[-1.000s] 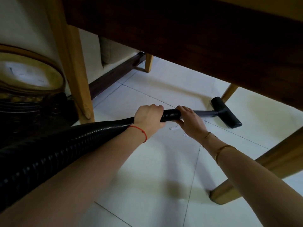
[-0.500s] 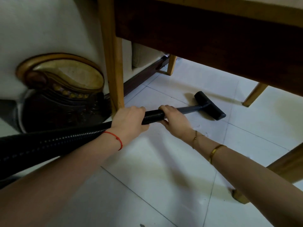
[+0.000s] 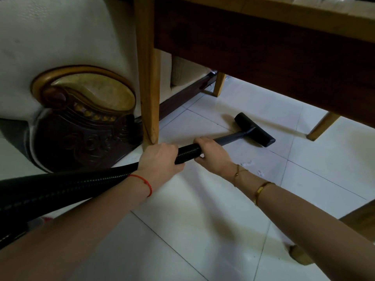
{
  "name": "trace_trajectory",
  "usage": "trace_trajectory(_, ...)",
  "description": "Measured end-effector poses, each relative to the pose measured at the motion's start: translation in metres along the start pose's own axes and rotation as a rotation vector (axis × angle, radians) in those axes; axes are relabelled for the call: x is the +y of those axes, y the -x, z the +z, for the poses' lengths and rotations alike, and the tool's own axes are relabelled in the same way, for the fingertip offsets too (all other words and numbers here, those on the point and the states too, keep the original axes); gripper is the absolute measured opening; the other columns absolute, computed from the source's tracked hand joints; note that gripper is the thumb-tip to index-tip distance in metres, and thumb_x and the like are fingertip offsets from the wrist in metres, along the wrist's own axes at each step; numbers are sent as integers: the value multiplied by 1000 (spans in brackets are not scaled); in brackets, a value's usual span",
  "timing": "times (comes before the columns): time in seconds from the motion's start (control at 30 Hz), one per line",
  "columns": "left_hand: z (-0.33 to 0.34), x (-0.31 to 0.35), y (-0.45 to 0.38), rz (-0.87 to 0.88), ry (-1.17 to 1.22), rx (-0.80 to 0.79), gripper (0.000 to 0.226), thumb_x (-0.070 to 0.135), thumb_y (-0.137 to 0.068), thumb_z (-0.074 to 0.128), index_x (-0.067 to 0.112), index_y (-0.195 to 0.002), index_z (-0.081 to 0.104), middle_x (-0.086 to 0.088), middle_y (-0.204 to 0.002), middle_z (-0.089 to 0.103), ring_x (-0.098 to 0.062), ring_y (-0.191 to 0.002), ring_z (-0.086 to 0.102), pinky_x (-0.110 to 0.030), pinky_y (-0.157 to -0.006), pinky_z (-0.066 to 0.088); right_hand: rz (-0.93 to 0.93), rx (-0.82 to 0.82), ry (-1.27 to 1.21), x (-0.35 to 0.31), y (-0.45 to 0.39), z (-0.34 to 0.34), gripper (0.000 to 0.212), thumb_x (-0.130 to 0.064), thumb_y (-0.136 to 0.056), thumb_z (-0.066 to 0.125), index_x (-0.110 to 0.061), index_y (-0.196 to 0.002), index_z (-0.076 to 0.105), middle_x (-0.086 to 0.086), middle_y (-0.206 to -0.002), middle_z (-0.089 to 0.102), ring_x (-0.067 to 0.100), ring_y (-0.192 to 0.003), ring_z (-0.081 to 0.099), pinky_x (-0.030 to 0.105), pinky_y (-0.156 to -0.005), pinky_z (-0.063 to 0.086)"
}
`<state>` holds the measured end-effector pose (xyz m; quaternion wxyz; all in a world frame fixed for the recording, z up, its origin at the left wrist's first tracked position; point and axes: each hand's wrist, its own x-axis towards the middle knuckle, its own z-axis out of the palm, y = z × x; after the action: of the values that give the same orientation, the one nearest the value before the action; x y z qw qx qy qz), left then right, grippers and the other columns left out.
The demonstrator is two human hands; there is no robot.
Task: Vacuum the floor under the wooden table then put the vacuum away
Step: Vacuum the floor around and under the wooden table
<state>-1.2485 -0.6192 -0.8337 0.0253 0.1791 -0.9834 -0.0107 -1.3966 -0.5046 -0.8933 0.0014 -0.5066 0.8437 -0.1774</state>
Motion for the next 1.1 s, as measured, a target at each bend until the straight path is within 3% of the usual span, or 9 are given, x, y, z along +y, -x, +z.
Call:
trace_trajectory(0.23,18,56,-57,53,72,-39,28,38,-88,56,15,-104,58,-4,-91,64,-25,-83,65,-28,-62,44,89,51,56,73,7,-17,17,-14,-81,65,-11,-96,57,5,-95,59,22,-93,53,27,-71,40)
trace_trajectory(0.43,26,101,-103,80,91,-7,31,36,-88,56,13,-110,57,-6,-102,63,-27,-90,64,-29,-66,40,158,10,91,130,3,-37,22,-11,-83,67,-10,-102,58,8,-104,60,24,-98,55,23,-77,36)
trace_trajectory(0.6,28,125,-131,74,117,-47,29,33,-89,57,13,-110,57,-2,-86,55,-22,-74,55,-27,-64,39,176,-10,85,160,0,-50,22,-8,-84,66,-9,-104,57,9,-106,59,26,-93,55,26,-74,36)
trace_trajectory(0.87,27,102,-121,71,90,22,30,35,-90,56,12,-109,57,-4,-97,63,-23,-85,63,-28,-65,41,133,30,36,140,-9,-41,21,-8,-85,64,-10,-104,56,7,-105,59,21,-88,51,25,-73,36)
trace_trajectory(1.0,19,67,-94,17,89,1,30,38,-89,57,15,-108,57,-2,-84,55,-20,-75,59,-28,-60,44,90,54,-39,101,-18,-24,21,-9,-85,63,-13,-104,56,3,-105,57,18,-87,50,23,-72,35)
trace_trajectory(1.1,10,38,-70,-9,78,-22,32,40,-89,57,15,-107,57,-1,-83,55,-21,-79,64,-28,-59,46,16,61,-95,67,-24,-13,20,-10,-84,63,-12,-102,56,3,-102,57,19,-90,51,23,-74,35)
